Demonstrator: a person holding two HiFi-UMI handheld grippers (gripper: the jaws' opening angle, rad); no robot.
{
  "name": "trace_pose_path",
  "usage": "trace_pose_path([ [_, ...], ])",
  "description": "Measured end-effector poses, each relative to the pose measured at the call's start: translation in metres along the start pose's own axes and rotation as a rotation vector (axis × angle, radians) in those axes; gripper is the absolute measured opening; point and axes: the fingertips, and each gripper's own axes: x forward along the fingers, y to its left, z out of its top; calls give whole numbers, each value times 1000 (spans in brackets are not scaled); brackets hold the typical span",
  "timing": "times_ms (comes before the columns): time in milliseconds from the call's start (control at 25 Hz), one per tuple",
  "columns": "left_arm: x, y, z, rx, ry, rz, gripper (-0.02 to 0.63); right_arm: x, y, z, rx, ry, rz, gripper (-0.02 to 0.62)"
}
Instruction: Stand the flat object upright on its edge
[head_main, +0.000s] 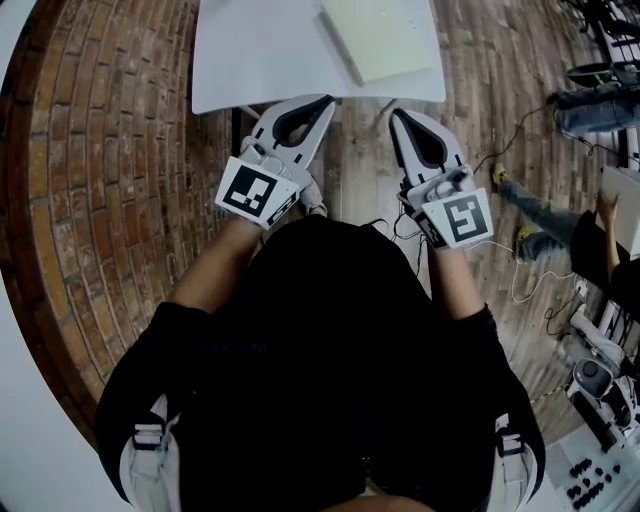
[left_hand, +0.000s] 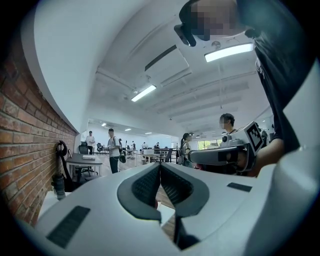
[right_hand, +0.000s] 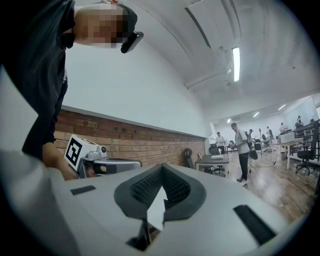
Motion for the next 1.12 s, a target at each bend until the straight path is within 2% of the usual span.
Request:
trace_pose_path([
  [320,1,41,-11,-16,5,-27,21,52,9,-1,-10,22,-15,9],
  [600,10,68,-12,-18,7,-44,21,70,3,-6,-5,64,-57,9],
  [960,33,84,-25,-28,50,-29,21,88,-33,-13,-5,76,-68,9],
  [1120,55,93,-30,-19,76,1,21,98,-60,-18,12,78,-39,9],
])
